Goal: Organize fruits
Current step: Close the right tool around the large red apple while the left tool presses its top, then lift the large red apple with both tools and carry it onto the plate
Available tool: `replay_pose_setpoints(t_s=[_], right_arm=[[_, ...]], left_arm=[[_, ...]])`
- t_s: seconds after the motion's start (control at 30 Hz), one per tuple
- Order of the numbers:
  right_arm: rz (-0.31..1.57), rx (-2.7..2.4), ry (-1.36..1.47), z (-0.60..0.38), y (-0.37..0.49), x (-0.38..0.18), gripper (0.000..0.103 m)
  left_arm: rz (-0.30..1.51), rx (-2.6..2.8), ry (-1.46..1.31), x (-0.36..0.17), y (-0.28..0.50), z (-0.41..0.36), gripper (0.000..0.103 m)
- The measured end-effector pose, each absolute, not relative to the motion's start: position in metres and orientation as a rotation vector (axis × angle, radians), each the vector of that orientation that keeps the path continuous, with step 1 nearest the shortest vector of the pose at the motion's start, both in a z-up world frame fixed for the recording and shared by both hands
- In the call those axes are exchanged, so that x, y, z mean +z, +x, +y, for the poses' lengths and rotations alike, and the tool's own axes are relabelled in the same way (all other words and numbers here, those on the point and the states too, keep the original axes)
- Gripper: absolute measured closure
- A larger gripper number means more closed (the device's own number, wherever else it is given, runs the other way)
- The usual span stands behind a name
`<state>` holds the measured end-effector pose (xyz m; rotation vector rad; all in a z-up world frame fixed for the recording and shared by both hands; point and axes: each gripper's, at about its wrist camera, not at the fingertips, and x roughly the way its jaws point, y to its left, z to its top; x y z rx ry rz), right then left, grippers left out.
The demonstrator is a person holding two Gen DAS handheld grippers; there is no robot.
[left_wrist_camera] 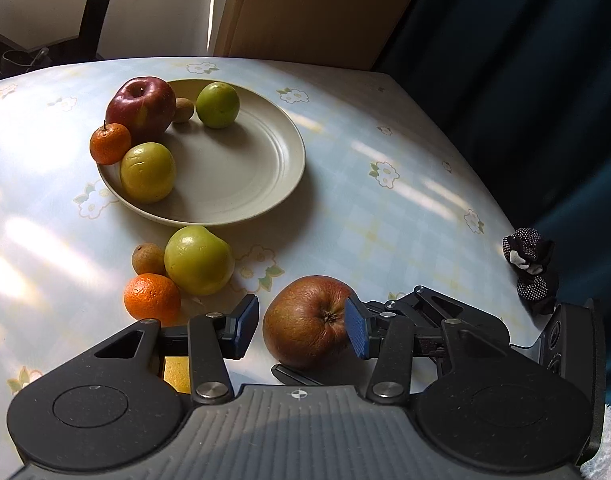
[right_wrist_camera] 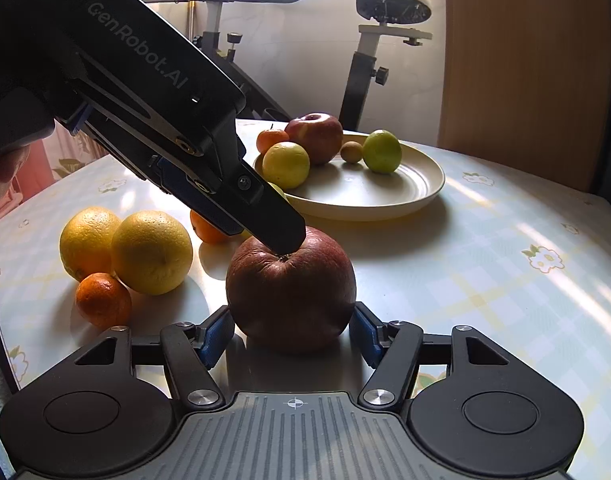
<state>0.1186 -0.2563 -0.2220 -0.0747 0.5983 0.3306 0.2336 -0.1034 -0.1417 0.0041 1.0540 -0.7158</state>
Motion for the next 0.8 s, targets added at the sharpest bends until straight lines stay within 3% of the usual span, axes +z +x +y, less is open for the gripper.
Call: replay_pose_setpoints(t_s=[0.47,0.6,0.8], right_arm=[[0.597,0.336,-0.05,-0.258,0.119,-0.222,0.044],[0.596,0.337,-0.049,-0.258,0.119,-0.222,0.044],[0.587,0.343,-0.06,-0.257,0.117,-0.221,0.045]], left_arm=[[1.129,-0.713,-0.139,-0.157,0.251,-0.089,0.056],[1.131,-0.738,-0.167,-0.157,0.25,-0.087,0.065],[1.133,-0.748,-0.188,-0.159,0.251,-0.081,0.065]])
